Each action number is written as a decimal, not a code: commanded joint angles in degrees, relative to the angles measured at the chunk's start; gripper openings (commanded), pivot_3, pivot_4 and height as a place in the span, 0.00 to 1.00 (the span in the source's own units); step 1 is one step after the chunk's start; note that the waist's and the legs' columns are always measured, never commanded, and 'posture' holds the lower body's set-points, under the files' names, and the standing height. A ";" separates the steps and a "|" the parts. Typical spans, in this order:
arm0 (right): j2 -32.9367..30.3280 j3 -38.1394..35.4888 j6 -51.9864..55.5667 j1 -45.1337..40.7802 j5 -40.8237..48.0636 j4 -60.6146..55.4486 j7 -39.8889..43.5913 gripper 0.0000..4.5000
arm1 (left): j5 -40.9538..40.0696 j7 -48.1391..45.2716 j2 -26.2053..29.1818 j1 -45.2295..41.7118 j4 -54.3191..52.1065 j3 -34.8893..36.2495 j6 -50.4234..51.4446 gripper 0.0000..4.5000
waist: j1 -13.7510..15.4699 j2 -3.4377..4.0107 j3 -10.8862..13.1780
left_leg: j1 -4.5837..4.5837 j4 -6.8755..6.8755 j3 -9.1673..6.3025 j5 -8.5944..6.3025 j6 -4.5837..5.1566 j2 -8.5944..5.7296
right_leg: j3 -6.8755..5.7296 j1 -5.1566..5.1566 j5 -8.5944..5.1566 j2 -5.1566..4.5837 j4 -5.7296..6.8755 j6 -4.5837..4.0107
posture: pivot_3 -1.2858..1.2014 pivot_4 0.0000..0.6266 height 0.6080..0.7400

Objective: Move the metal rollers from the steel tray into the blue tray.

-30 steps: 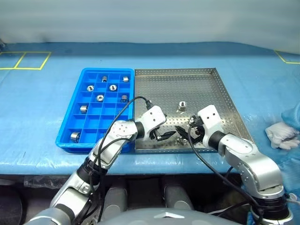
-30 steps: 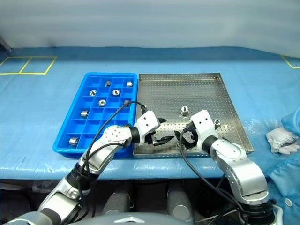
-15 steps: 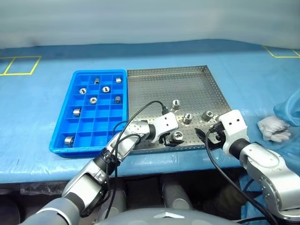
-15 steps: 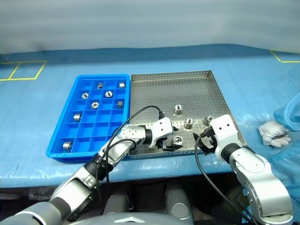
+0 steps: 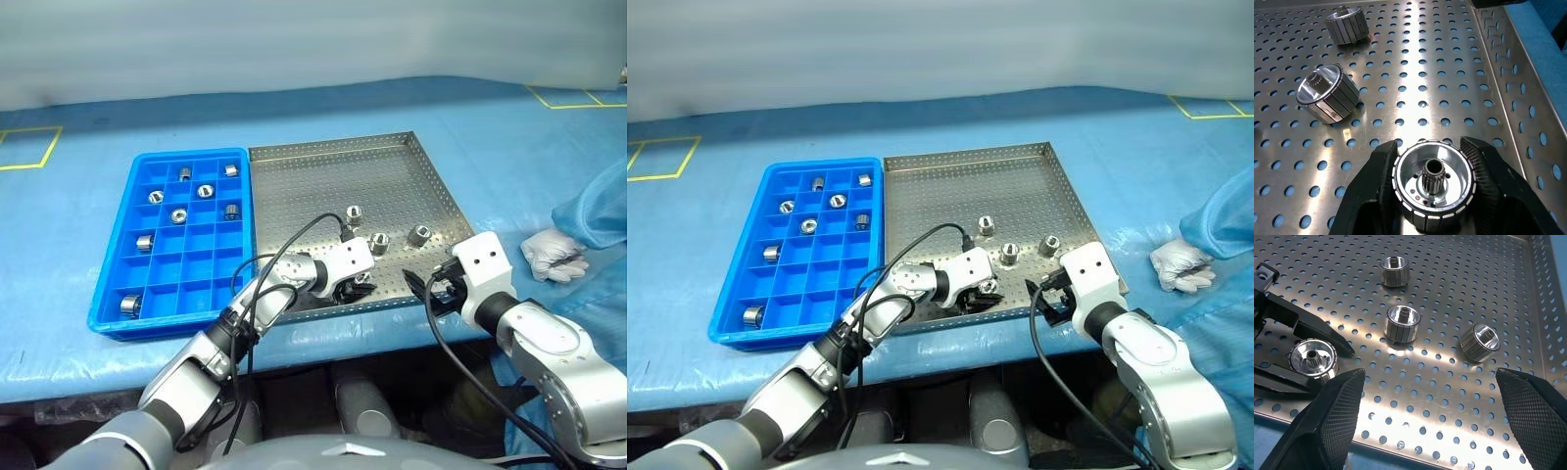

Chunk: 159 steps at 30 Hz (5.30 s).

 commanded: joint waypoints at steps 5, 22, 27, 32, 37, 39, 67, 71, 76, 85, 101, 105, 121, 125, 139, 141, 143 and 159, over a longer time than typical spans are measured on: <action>-0.26 2.06 -1.73 -2.72 0.41 0.73 1.18 1.00 | -1.01 2.78 -0.76 1.41 -5.75 4.25 1.45 0.38 | 0.27 0.00 0.00 | 0.00 -0.03 -0.02 0.00 0.00 0.00 | -0.01 -0.01 0.00 0.00 0.00 0.00 | 0.45 0.24 1.00; -0.48 13.95 -23.29 -11.67 4.00 13.80 21.08 1.00 | 1.03 15.42 8.29 10.55 -41.39 18.24 25.67 0.38 | 6.10 -0.09 0.05 | 0.05 -0.06 -0.09 0.01 0.01 0.02 | -0.04 0.04 0.01 0.06 0.00 0.00 | 0.54 0.24 1.00; -0.26 15.73 -23.44 -14.50 1.40 18.50 19.73 1.00 | 5.00 24.05 8.79 12.94 -44.98 22.65 32.82 0.38 | 8.59 -0.13 0.08 | 0.03 0.01 -0.15 0.01 0.01 0.02 | -0.11 0.06 0.01 0.05 0.00 0.01 | 0.56 0.24 1.00; 0.45 15.64 -23.03 -15.26 1.80 18.92 19.53 1.00 | 7.78 28.94 9.40 15.44 -44.22 23.28 35.62 0.38 | 10.05 -0.13 0.08 | -0.02 -0.08 -0.19 0.01 0.00 0.01 | -0.15 0.04 0.01 0.05 -0.04 0.00 | 0.56 0.24 1.00; 0.78 15.49 -23.22 -15.46 1.61 19.01 19.08 1.00 | 7.91 29.62 10.09 17.08 -44.83 22.72 37.13 0.38 | 10.22 -0.14 0.08 | -0.02 -0.03 -0.20 0.01 -0.01 0.01 | -0.17 0.05 0.01 0.05 -0.04 0.00 | 0.56 0.24 1.00; 1.19 15.28 -23.08 -15.52 1.13 19.32 18.03 1.00 | 8.91 30.52 10.77 17.45 -44.25 22.28 36.96 0.38 | 10.23 -0.14 0.08 | -0.02 -0.02 -0.21 0.01 0.00 0.01 | -0.17 0.06 0.01 0.05 -0.02 0.00 | 0.57 0.24 1.00; 1.41 16.11 -22.67 -17.04 -0.93 21.37 15.88 1.00 | 11.15 38.16 10.12 23.21 -44.68 25.07 37.18 0.67 | 10.39 -0.14 0.08 | 0.02 -0.05 -0.21 0.01 -0.01 0.02 | -0.19 0.06 0.01 0.03 -0.01 -0.01 | 0.58 0.24 1.00; 1.39 15.66 -22.58 -16.56 -0.93 20.89 15.53 1.00 | 9.78 38.20 8.02 21.90 -44.71 26.09 36.36 0.81 | 10.73 -0.14 0.08 | -0.01 -0.05 -0.19 0.01 -0.01 0.01 | -0.19 0.06 0.01 0.02 -0.03 -0.01 | 0.57 0.24 1.00; 2.28 14.37 -21.98 -16.37 -0.80 20.91 13.53 1.00 | 3.32 34.48 3.77 20.43 -46.04 27.68 26.11 0.81 | 11.33 -0.14 0.08 | -0.02 -0.02 -0.20 0.01 -0.01 0.01 | -0.20 0.06 0.01 0.01 -0.03 -0.01 | 0.57 0.24 1.00; 6.44 12.24 -18.89 -20.92 -6.76 30.95 2.33 1.00 | -9.59 12.82 10.72 20.25 -45.85 19.62 15.83 0.81 | 11.15 -0.10 0.06 | -0.01 -0.03 -0.13 0.01 -0.01 0.02 | -0.18 0.04 0.01 0.02 -0.02 -0.03 | 0.56 0.24 1.00; 10.56 9.11 -24.90 -26.39 -9.00 43.68 -0.91 1.00 | -11.86 8.57 12.71 18.75 -41.32 15.82 12.24 0.81 | 9.77 -0.08 0.05 | 0.01 -0.10 -0.10 0.02 0.01 0.02 | -0.14 0.06 0.02 0.03 -0.04 -0.01 | 0.56 0.24 1.00; 10.58 8.76 -24.80 -26.07 -9.15 43.50 -1.05 1.00 | -11.51 8.95 13.11 19.49 -41.19 15.66 12.24 0.81 | 9.79 -0.07 0.04 | 0.02 -0.08 -0.10 0.02 0.01 0.02 | -0.13 0.06 0.02 0.03 -0.03 -0.01 | 0.56 0.24 1.00; 11.26 8.59 -23.76 -24.24 -8.82 40.90 -0.29 1.00 | -11.09 9.35 14.62 20.22 -41.13 16.86 12.25 0.81 | 9.71 -0.07 0.04 | 0.03 -0.07 -0.10 0.02 0.01 0.02 | -0.12 0.06 0.02 0.03 -0.03 -0.02 | 0.55 0.24 1.00; 11.46 8.79 -23.69 -23.89 -8.85 40.53 -0.03 1.00 | -9.99 11.34 15.67 20.95 -41.22 18.12 13.65 0.81 | 9.67 -0.06 0.04 | 0.03 -0.08 -0.10 0.02 0.01 0.02 | -0.12 0.05 0.02 0.03 -0.02 -0.02 | 0.55 0.24 1.00; 12.30 14.95 -19.68 -21.13 -5.90 33.77 6.07 1.00 | -10.47 12.97 17.60 22.35 -41.99 20.04 14.58 0.81 | 9.76 -0.06 0.04 | 0.03 -0.12 -0.11 0.02 0.01 0.03 | -0.13 0.04 0.01 0.03 -0.03 -0.03 | 0.56 0.24 1.00; 12.68 15.57 -19.43 -20.77 -6.02 34.05 5.95 1.00 | -10.55 13.04 17.58 22.35 -42.04 19.95 14.62 0.81 | 9.76 -0.06 0.04 | 0.03 -0.09 -0.11 0.02 0.01 0.03 | -0.13 0.04 0.01 0.03 -0.02 -0.03 | 0.56 0.24 1.00; 12.94 15.69 -19.37 -20.65 -6.27 34.77 5.74 1.00 | -10.73 13.05 17.50 22.32 -42.16 19.89 14.68 0.81 | 9.80 -0.06 0.04 | 0.03 -0.08 -0.11 0.02 0.00 0.03 | -0.13 0.04 0.01 0.03 -0.02 -0.03 | 0.56 0.24 1.00; 13.46 16.81 -19.16 -20.89 -6.95 36.92 5.75 0.40 | -10.89 12.96 17.89 22.76 -42.93 19.95 15.06 0.82 | 9.87 -0.06 0.04 | 0.03 -0.09 -0.11 0.02 0.00 0.03 | -0.13 0.05 0.01 0.03 -0.02 -0.03 | 0.57 0.24 1.00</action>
